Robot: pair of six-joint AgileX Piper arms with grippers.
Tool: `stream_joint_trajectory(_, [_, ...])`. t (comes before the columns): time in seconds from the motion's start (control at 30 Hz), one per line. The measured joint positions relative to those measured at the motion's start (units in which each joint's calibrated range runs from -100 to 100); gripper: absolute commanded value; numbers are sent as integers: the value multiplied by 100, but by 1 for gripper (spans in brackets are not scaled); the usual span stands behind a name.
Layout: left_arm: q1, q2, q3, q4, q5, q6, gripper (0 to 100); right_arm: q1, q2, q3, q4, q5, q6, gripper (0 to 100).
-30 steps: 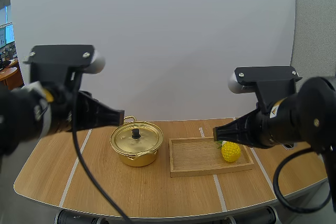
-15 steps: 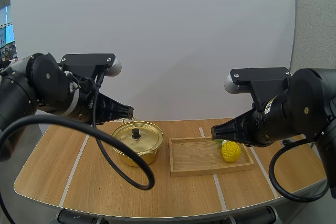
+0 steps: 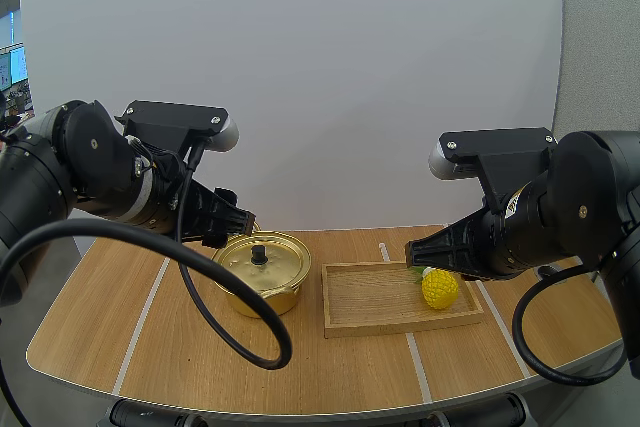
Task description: Open the pot, put the pineapple inside, and close it
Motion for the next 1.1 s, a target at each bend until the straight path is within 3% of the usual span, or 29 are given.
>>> stream_joint_trajectory(0.57, [0, 358, 0, -11, 444, 411, 100, 0, 0, 0, -276, 0, 0, 100])
stream_joint_trajectory(1.1, [0, 2232, 0, -329, -473, 2346, 100, 0, 0, 0, -287, 0, 0, 100])
